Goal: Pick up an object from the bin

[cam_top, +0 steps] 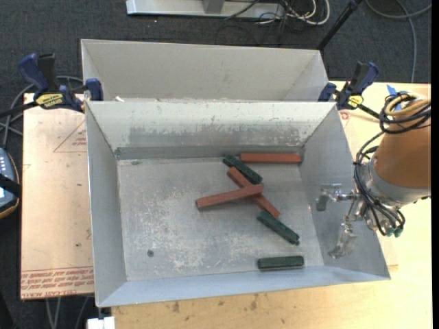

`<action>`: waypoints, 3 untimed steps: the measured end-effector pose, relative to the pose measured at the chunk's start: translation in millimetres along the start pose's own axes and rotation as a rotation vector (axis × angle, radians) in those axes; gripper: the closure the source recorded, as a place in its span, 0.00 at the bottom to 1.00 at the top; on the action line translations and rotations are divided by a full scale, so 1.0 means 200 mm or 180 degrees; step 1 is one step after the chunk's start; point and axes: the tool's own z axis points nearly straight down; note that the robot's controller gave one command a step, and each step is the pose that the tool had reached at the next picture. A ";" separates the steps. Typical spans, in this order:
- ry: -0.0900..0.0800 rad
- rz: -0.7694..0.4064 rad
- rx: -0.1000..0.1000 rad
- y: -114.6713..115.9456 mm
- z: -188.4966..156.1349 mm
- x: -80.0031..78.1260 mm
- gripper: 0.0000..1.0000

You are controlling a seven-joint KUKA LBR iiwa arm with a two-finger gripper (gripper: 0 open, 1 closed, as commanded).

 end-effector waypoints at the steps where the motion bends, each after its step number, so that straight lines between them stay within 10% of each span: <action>1: -0.0002 -0.0125 -0.0008 0.38 0.55 -0.16 0.00; 2: -0.0005 -0.0111 -0.0001 0.36 0.51 -0.16 1.00; 3: -0.0014 -0.0109 0.0000 0.36 0.53 -0.16 0.00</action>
Offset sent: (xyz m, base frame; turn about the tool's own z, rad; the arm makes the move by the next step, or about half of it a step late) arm 0.0302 0.0715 -0.1077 -0.0329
